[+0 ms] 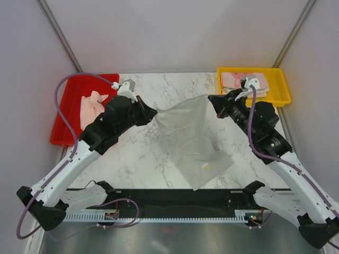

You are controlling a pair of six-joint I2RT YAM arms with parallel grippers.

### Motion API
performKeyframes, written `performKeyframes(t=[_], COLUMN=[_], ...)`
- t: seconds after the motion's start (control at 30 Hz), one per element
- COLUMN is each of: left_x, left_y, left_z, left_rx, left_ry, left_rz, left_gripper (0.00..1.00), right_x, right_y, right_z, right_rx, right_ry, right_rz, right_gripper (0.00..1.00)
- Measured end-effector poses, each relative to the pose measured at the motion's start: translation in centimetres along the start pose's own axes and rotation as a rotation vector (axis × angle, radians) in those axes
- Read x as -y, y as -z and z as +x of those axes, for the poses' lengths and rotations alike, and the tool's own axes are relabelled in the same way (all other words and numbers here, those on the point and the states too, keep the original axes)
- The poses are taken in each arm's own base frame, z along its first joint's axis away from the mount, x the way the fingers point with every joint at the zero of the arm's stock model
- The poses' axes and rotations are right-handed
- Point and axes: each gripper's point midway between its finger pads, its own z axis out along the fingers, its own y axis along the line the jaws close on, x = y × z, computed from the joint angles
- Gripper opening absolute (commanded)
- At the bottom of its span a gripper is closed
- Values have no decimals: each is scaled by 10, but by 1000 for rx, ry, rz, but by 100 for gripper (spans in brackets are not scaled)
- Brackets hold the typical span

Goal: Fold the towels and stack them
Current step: Flatten out the crumpled towel

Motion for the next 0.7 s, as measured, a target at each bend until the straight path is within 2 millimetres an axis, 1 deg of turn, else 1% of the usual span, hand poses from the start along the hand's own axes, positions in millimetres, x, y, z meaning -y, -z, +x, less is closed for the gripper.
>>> performKeyframes(t=[0.07,0.1,0.17,0.23,0.3,0.33,0.4,0.5,0.57,0.63,0.7], left_x=[-4,-1,15,38,59,66,81,92,95,101,106], left_y=[-7,-7,-3,10,29,38,63,98,113,123,125], left_z=[3,1,-6,-17,-23,-23,-20,-8,-2,-2,-4], left_rx=[-18,-22,-27,-19,-13,-16,-15,-32,-46,-53,-50], left_ry=[-28,-42,-61,-72,-74,-75,-68,-45,-30,-21,-17], left_rz=[-23,-18,41,139,251,292,411,553,602,648,665], left_gripper=[2,2,2,2,2,2,2,2,2,2,2], right_x=[8,9,5,-8,-25,-31,-50,-71,-80,-88,-90], right_y=[-13,-16,-17,-10,5,14,41,87,113,128,129], right_z=[16,22,23,16,5,1,-12,-26,-36,-48,-57], right_rx=[-50,-72,-92,-92,-77,-71,-34,34,85,130,152], right_ry=[27,40,61,77,81,79,63,28,5,-16,-39], right_rz=[20,20,-4,-67,-149,-180,-269,-377,-423,-455,-460], right_gripper=[0,0,0,0,0,0,0,0,0,0,0])
